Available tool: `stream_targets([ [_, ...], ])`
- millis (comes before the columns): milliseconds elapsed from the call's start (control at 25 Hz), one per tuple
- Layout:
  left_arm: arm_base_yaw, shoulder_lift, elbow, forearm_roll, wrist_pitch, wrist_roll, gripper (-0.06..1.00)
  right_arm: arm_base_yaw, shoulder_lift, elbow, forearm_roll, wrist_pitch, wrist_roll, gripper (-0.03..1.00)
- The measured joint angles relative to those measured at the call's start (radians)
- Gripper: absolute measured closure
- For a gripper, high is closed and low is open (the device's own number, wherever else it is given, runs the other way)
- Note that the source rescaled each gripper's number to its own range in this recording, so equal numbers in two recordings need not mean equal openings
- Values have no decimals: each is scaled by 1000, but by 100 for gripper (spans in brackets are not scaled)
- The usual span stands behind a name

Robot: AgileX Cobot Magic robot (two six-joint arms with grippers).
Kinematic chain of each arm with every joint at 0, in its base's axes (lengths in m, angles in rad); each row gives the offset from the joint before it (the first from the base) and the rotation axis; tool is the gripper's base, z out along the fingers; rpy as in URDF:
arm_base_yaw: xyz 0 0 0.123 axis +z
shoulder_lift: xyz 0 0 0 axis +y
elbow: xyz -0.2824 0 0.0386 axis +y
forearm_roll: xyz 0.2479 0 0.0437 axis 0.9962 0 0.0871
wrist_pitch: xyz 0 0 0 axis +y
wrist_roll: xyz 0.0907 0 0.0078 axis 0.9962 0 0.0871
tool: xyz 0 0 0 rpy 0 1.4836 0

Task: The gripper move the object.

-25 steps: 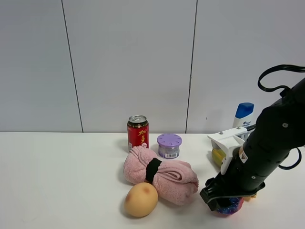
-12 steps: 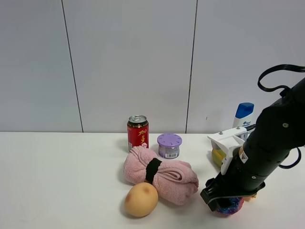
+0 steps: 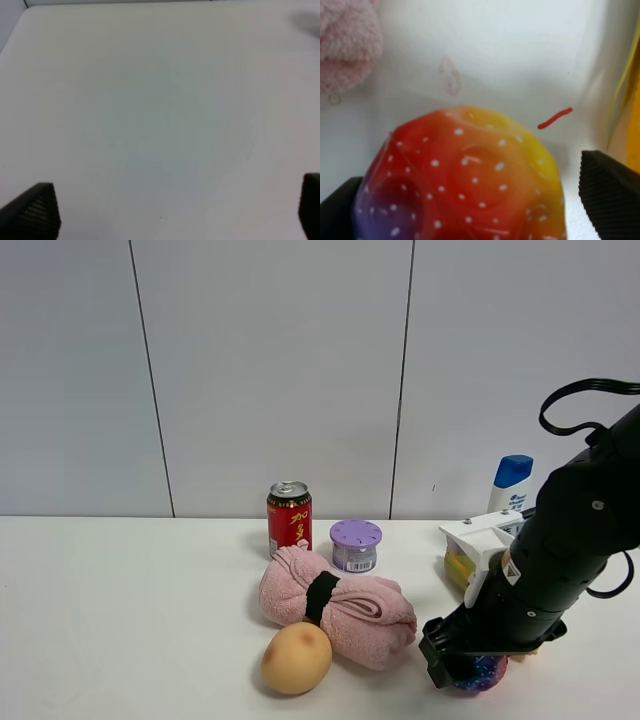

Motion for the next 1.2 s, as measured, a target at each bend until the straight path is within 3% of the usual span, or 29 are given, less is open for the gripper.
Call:
stream_targets([
  [1200,0,0,0,0,0,0,-6,2,-771,1,65,306,-58,45],
])
